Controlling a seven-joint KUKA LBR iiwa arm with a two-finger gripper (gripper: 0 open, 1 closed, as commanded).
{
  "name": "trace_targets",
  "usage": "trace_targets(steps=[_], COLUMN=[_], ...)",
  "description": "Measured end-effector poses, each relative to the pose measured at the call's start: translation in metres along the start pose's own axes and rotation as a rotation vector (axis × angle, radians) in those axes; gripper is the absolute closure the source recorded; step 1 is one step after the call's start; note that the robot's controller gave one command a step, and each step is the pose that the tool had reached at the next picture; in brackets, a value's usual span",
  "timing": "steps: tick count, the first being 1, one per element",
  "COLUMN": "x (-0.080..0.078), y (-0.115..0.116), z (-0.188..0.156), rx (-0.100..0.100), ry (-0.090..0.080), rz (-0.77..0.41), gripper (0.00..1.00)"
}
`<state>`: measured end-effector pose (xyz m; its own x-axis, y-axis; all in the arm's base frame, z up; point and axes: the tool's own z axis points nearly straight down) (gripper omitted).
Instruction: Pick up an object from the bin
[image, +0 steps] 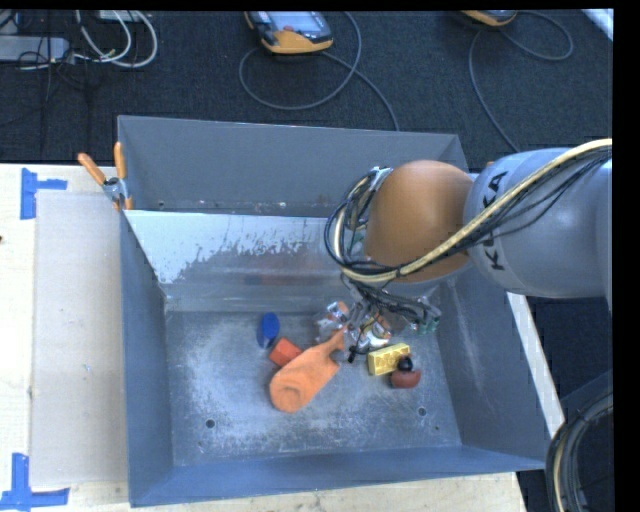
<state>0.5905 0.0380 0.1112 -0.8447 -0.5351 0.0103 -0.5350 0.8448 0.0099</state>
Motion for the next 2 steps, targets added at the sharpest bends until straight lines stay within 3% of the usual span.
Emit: trace_targets(steps=[2], x=[-0.002], y=[0.000], z=[-0.037], rx=[0.003], ry=[-0.006], rz=[0.001], gripper=[1.00])
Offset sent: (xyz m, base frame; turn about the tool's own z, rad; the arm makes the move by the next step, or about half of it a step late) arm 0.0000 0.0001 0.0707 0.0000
